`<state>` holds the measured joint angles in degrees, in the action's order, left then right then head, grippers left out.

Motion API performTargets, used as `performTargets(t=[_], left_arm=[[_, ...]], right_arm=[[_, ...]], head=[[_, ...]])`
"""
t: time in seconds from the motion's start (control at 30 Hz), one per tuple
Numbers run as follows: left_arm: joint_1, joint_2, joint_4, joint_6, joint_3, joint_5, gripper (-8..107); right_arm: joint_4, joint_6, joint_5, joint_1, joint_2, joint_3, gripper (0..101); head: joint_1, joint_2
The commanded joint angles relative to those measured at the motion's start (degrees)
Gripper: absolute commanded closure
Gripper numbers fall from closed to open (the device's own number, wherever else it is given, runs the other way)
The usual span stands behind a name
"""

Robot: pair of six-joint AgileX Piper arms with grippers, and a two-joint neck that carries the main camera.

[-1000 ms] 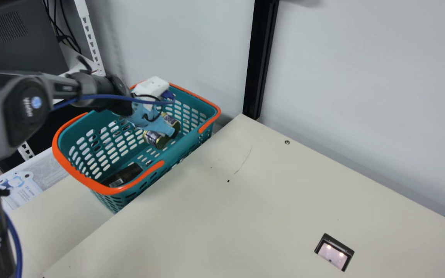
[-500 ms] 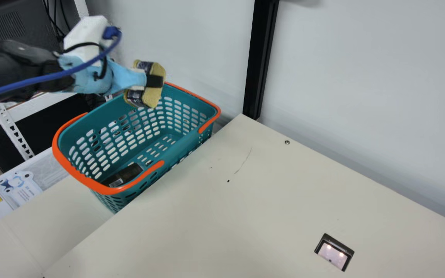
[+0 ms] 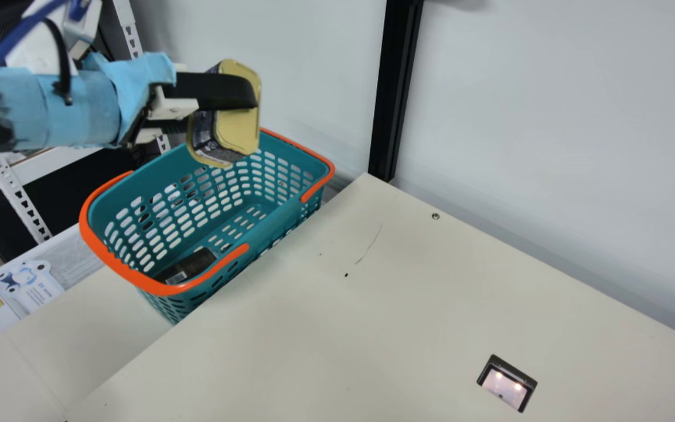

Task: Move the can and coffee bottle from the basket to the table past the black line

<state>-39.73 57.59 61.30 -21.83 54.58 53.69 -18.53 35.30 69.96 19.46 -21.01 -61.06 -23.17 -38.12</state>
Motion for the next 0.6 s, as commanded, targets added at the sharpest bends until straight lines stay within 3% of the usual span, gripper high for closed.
performTargets(t=[0.0,0.17,0.57], left_arm=[[0.19,-2.64,1.83,13.46,0.17,8.77,89],[0.81,-6.33,5.93,25.12,0.06,16.08,89],[9.59,-11.36,11.31,53.62,-4.73,16.21,89]], right_arm=[[0.00,0.00,0.00,0.00,0.00,0.00,0],[0.00,0.00,0.00,0.00,0.00,0.00,0],[0.00,0.00,0.00,0.00,0.00,0.00,0]], head=[[-1.81,-1.15],[-1.81,-1.15],[-1.81,-1.15]])
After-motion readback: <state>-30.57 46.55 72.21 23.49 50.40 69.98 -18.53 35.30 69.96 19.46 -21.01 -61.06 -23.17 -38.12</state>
